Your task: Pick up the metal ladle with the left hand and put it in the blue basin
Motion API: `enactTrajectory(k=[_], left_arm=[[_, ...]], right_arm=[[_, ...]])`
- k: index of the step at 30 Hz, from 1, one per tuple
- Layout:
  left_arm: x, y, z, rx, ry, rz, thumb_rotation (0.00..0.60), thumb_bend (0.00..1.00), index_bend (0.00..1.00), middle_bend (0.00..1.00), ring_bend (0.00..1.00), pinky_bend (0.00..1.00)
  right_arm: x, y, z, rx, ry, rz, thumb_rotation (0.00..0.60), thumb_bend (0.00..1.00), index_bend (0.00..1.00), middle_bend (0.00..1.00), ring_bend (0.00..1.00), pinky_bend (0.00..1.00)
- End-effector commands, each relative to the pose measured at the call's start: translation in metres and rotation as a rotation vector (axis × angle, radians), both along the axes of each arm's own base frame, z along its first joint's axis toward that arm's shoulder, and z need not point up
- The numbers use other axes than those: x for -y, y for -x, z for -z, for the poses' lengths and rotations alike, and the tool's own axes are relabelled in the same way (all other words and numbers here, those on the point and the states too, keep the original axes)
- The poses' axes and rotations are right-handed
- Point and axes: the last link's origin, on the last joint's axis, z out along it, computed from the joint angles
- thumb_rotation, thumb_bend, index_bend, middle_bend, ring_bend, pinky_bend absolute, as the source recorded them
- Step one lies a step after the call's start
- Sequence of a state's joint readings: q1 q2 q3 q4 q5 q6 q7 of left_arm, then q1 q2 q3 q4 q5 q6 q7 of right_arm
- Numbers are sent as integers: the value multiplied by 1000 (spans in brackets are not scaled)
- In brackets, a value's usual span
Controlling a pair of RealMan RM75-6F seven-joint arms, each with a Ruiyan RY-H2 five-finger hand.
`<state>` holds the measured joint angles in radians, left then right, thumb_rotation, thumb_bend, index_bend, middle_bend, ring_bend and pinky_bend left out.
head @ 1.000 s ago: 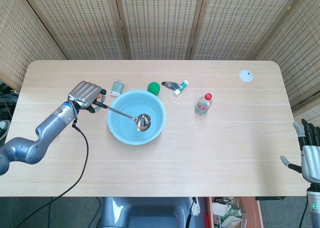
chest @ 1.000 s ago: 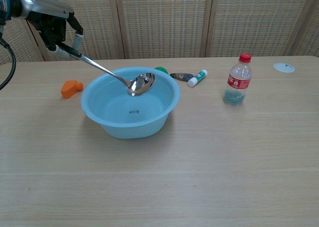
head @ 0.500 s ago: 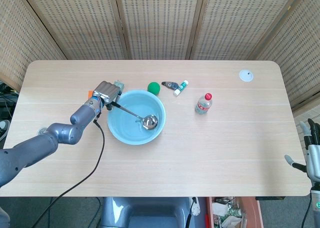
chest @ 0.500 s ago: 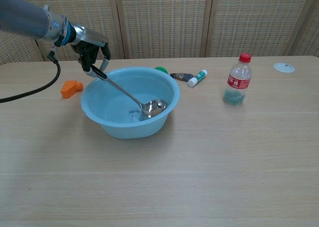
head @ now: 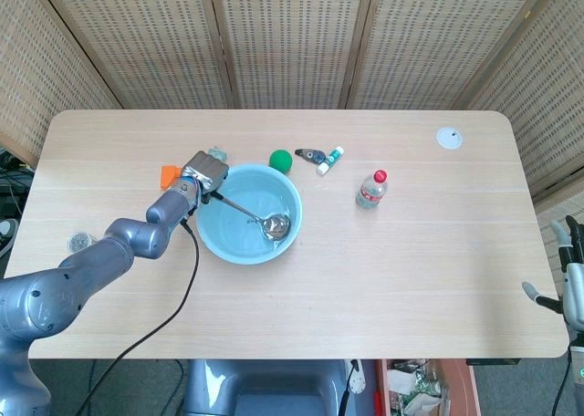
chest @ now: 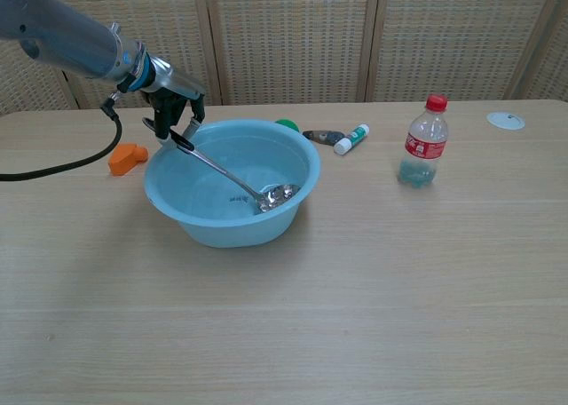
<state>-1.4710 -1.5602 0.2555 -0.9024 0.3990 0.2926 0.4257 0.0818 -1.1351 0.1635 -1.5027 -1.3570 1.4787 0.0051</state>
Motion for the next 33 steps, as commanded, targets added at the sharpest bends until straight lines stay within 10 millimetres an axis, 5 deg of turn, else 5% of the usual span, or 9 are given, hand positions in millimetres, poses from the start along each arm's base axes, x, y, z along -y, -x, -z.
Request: enactTrajectory(k=[1, 21, 33], left_arm=[[-3, -4, 4, -30, -9, 17, 600, 591, 792, 1000, 972, 1000], [-9, -5, -11, -5, -75, 4, 600, 605, 816, 1000, 972, 1000], [-7, -15, -44, 44, -89, -7, 600, 619, 882, 1000, 972, 1000]], right_arm=[[0, 0, 0, 1, 2, 0, 600, 0, 0, 0, 0, 0], [0, 0, -1, 3, 5, 0, 600, 0, 0, 0, 0, 0], [-1, 0, 1, -2, 2, 3, 600, 0, 0, 0, 0, 0]])
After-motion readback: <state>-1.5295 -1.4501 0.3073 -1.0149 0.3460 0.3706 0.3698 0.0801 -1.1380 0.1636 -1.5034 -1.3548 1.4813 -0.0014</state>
